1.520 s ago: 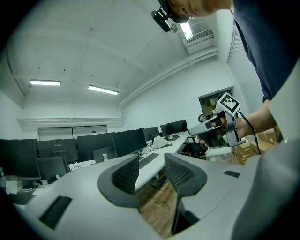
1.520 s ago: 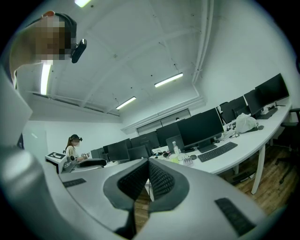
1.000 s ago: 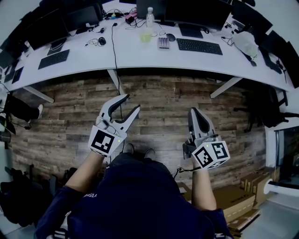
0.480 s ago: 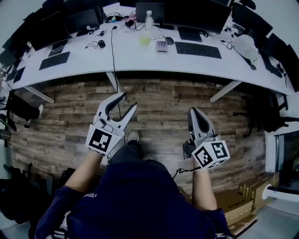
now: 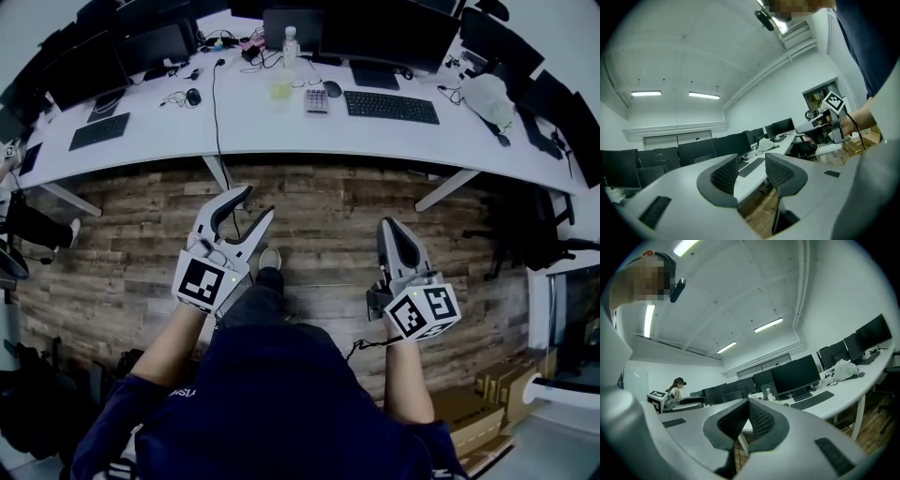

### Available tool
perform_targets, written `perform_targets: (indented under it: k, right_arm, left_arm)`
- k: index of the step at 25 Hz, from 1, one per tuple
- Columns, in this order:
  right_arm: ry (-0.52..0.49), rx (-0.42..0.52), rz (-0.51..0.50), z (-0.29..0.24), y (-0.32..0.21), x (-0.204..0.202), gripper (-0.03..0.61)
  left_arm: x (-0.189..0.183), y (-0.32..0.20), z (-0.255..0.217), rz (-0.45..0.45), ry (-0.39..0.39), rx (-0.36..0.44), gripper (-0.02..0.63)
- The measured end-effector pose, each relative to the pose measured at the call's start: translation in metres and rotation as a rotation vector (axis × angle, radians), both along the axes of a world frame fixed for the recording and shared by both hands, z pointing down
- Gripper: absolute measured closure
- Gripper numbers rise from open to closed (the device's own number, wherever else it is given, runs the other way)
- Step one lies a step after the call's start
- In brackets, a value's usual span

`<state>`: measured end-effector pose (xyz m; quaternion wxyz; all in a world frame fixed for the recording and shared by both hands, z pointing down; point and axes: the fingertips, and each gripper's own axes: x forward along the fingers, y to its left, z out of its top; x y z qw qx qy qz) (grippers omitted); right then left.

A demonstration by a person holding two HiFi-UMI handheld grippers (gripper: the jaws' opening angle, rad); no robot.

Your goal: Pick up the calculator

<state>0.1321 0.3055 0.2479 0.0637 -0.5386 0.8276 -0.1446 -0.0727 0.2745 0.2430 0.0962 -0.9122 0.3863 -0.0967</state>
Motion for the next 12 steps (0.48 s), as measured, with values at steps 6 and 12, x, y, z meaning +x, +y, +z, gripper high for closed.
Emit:
perform_targets:
  k: [6, 12]
  right_arm:
    - [0.002, -0.016, 0.005, 0.008, -0.037, -0.001, 0.575]
    - [0.005, -0.060, -0.001, 0.027, -0.097, -0.013, 0.575]
  left_arm:
    - [-0.002, -0.038, 0.012, -0.004, 0.024, -0.025, 0.417]
    - [-0.009, -0.096, 0.031, 0.004, 0.009, -0.064, 0.417]
